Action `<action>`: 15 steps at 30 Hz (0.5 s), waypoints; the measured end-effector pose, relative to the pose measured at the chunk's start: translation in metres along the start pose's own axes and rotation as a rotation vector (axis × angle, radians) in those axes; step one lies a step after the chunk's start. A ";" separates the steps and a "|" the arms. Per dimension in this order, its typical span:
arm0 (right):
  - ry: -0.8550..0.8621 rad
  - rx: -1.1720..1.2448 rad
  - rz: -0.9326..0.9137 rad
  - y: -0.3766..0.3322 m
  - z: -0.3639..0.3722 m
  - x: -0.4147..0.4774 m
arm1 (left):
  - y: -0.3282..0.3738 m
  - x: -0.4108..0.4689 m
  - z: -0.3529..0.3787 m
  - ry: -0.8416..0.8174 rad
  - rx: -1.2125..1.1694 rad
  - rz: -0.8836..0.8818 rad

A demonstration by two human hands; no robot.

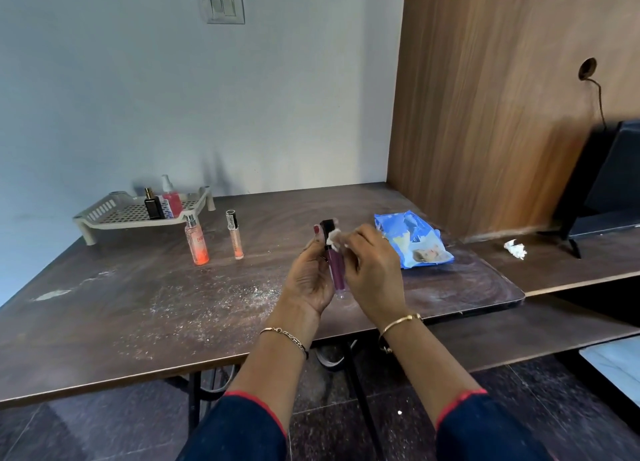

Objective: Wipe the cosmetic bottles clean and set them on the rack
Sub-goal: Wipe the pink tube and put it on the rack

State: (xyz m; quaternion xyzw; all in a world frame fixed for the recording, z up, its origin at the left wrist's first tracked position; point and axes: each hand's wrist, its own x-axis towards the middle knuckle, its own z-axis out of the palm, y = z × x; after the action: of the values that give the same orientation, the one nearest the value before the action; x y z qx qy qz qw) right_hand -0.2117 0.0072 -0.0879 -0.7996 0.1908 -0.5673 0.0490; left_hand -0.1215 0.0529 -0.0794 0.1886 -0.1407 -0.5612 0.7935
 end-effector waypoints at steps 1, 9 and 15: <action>-0.013 0.002 -0.002 0.000 0.000 -0.008 | 0.001 0.002 -0.002 0.011 -0.016 0.003; -0.013 -0.024 0.087 0.007 0.000 0.008 | -0.008 0.016 -0.011 0.004 0.144 -0.008; 0.076 0.038 0.309 0.010 0.007 0.024 | -0.011 0.012 -0.007 -0.089 0.439 0.032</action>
State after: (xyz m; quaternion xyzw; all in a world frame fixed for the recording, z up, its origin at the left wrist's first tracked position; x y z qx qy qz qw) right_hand -0.2009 -0.0113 -0.0720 -0.7375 0.3026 -0.5864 0.1436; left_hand -0.1236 0.0392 -0.0909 0.3296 -0.2974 -0.5123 0.7351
